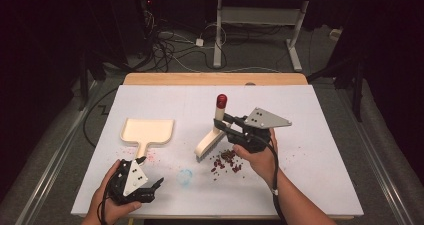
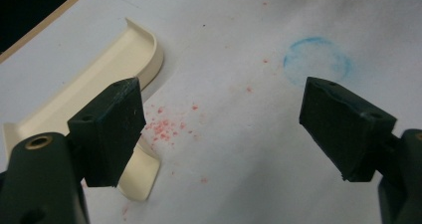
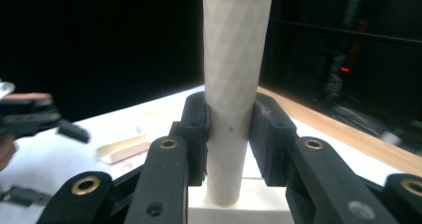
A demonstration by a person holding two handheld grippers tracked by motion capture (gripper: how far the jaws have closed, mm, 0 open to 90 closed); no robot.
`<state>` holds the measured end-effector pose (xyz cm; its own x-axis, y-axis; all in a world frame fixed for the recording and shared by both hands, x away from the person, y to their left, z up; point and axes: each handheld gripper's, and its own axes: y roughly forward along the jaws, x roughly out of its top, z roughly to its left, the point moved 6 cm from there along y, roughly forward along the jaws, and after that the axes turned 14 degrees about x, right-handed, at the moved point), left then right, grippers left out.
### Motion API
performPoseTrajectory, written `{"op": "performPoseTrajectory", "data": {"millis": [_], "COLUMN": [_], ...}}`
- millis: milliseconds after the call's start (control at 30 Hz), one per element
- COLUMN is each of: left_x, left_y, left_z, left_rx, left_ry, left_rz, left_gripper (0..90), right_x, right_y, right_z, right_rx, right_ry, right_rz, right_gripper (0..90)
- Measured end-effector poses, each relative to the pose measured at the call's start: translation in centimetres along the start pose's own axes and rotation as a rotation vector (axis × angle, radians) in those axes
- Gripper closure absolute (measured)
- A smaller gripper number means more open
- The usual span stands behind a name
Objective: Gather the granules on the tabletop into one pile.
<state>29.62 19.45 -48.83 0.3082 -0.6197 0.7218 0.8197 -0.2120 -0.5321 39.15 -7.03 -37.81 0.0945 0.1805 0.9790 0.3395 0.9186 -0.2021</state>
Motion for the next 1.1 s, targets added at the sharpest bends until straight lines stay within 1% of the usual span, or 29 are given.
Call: {"op": "performPoseTrajectory", "data": {"millis": [67,133,200,300,333,400,467,500,567,633,733,800,967,1100], "left_x": [-0.1,-0.1,-0.1,-0.2,-0.2,-0.2,-0.1,-0.1,0.0,0.1,0.2,0.2,0.3,0.3], "left_y": [0.0,0.0,0.0,0.0,0.0,0.0,0.0,0.0,0.0,0.0,0.1,0.2,0.4,0.4], "left_z": [-0.1,-0.2,-0.2,-0.1,-0.1,-0.3,-0.4,-0.5,-0.6,-0.7,-0.9,-1.0,-1.2,-1.1], "left_rx": [-0.002,-0.003,-0.003,-0.005,-0.005,-0.006,-0.011,-0.012,-0.012,-0.014,-0.014,-0.017,-0.017,-0.018], "left_ry": [0.005,0.011,0.013,0.008,0.010,0.010,0.022,0.026,0.031,0.036,0.039,0.045,0.052,0.051], "left_rz": [0.005,0.005,0.004,0.004,0.006,0.007,0.007,0.006,0.003,0.006,0.010,0.013,0.020,0.022], "left_gripper": [17.4,17.4,17.4,17.4,17.4,17.4,17.4,17.4,17.4,17.4,17.4,17.4,17.4,17.4], "right_x": [0.1,0.1,0.0,-0.4,-0.6,-0.8,-1.3,-1.6,-2.3,-2.6,-2.8,-3.0,-3.1,-3.4], "right_y": [1.0,2.0,2.9,3.9,4.0,3.9,3.8,3.8,3.7,3.3,2.3,1.6,-0.9,-2.8], "right_z": [0.3,0.4,0.6,0.6,0.6,0.5,0.2,0.1,-0.3,-0.7,-1.2,-1.6,-2.7,-3.4], "right_rx": [0.066,0.113,0.170,0.254,0.275,0.302,0.338,0.347,0.348,0.355,0.344,0.343,0.311,0.280], "right_ry": [-0.022,-0.026,-0.023,-0.023,-0.032,-0.052,-0.048,-0.046,-0.053,-0.034,-0.033,-0.034,-0.055,-0.056], "right_rz": [0.006,0.017,0.033,0.048,0.052,0.054,0.063,0.076,0.109,0.093,0.090,0.092,0.108,0.116], "right_gripper": [70.4,70.4,70.4,70.4,70.4,70.4,70.4,70.4,70.4,70.3,70.4,70.4,70.4,70.4]}}
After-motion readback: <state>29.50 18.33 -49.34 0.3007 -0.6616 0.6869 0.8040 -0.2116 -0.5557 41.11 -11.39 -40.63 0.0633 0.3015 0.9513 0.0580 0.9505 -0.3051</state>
